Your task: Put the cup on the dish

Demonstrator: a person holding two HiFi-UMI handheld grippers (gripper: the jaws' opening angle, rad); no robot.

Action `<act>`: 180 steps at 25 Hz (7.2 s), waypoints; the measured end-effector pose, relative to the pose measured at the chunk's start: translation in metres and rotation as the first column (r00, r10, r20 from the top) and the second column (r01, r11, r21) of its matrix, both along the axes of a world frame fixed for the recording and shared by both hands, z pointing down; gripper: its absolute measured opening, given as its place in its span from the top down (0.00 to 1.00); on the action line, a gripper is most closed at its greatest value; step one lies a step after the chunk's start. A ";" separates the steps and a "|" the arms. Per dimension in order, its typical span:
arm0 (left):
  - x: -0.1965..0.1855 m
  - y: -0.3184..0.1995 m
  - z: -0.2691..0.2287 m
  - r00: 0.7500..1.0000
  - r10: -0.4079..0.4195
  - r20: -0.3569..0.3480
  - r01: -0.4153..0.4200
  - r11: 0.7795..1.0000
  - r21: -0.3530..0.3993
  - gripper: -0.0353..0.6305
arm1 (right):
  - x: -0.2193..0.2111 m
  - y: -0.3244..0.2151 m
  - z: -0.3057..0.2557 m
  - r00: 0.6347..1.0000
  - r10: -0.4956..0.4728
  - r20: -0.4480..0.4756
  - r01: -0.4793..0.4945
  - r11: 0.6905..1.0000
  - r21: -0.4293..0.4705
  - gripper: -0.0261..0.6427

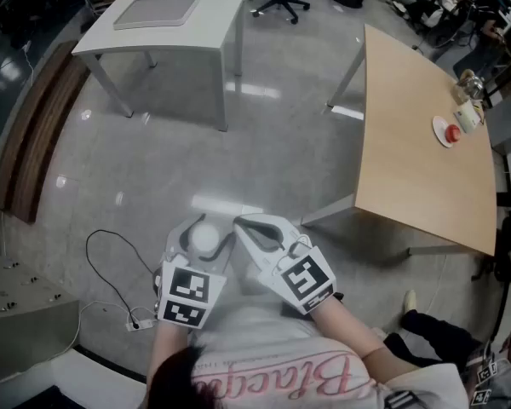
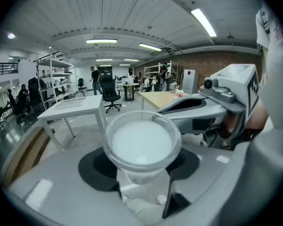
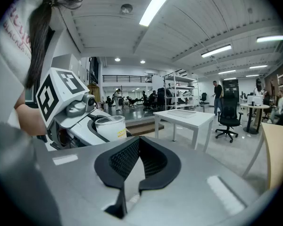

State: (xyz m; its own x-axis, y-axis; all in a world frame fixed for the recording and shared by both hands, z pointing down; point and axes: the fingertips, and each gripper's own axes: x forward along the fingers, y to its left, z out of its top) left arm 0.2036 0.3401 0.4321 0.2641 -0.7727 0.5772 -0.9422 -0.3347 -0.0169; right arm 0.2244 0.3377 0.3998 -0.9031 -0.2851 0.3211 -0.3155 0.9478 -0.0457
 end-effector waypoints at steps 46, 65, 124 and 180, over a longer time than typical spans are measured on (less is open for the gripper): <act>-0.128 -0.146 0.001 1.000 -0.006 -0.004 0.005 0.998 -0.060 0.57 | -0.137 -0.141 -0.004 0.994 -0.094 -0.056 0.096 0.995 0.034 0.96; -0.168 -0.187 -0.003 1.000 0.019 -0.011 -0.019 0.999 -0.028 0.57 | -0.173 -0.184 -0.010 0.997 -0.056 -0.053 0.060 0.996 0.067 0.96; -0.306 -0.463 -0.013 0.979 -0.200 0.037 0.201 0.979 -0.028 0.57 | -0.319 -0.478 -0.040 0.972 -0.227 0.060 0.221 0.970 0.098 0.96; -0.469 -0.686 0.075 0.968 -0.247 0.036 0.247 0.969 0.003 0.57 | -0.434 -0.639 0.048 0.987 -0.117 -0.106 0.103 0.986 -0.129 0.96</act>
